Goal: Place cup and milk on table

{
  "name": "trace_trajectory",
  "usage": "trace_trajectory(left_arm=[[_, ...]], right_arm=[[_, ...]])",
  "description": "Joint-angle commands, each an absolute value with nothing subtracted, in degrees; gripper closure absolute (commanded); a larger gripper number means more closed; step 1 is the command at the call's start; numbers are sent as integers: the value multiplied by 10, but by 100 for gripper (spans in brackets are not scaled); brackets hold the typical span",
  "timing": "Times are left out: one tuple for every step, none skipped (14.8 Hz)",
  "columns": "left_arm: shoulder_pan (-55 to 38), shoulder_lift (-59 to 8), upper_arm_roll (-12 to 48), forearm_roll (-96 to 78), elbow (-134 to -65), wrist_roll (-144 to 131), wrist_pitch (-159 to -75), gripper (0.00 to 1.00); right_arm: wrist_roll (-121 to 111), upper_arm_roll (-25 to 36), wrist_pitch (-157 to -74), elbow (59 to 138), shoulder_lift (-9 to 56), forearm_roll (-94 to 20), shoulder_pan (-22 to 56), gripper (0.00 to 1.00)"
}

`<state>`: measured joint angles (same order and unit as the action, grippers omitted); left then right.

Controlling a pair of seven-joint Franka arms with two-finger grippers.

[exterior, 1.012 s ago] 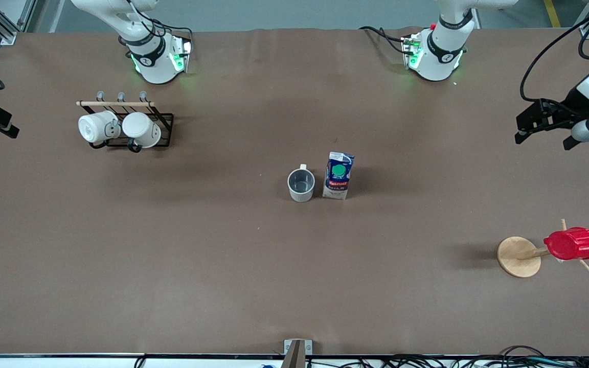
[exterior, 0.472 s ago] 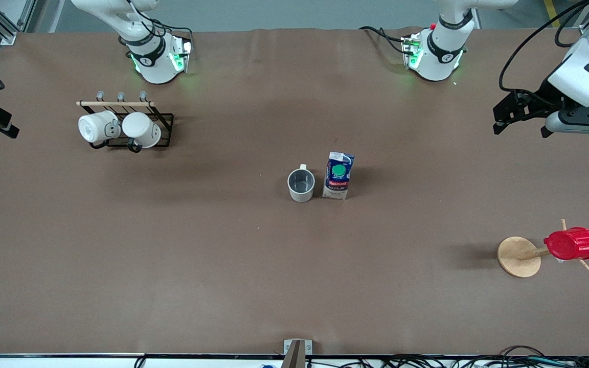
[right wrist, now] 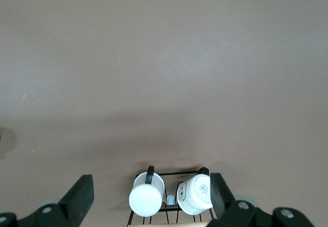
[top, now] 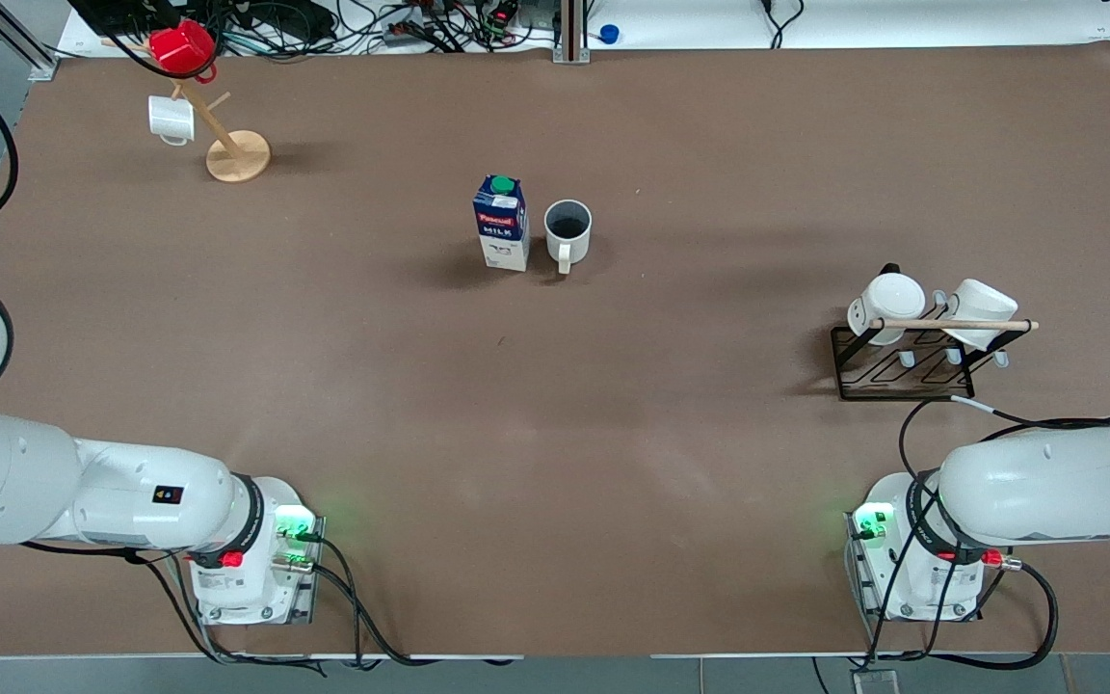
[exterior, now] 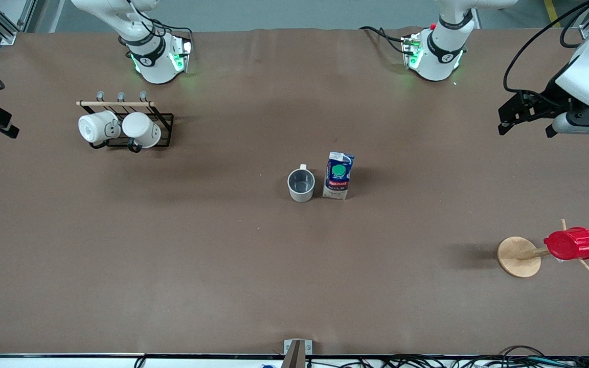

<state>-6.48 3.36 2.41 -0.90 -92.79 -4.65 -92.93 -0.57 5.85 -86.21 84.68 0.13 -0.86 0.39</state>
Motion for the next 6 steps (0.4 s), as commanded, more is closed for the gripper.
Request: trace_trajectory(left_arm=[[-64,39,24,-4,-928,-54,-913,0],[-64,40,23,-4,-928,-45,-913,0],[-64,39,17,-4,-927,-42,-913,0],[-64,40,16,-4,-927,-42,-913,0],[-64,40,15,-4,-927,-42,-913,0],[-64,39,15,-4,-927,-46,-913,0]], right_arm=[[-10,53,-857,841,2,-9,-4,0],[-10,53,-856,841,2,-9,-4,0],[-10,53,-857,841,2,-9,-4,0],[-10,53,-856,841,2,-9,-4,0],[-9,53,-856,841,2,-9,-4,0],[-8,53,-856,841,2,-9,-4,0]])
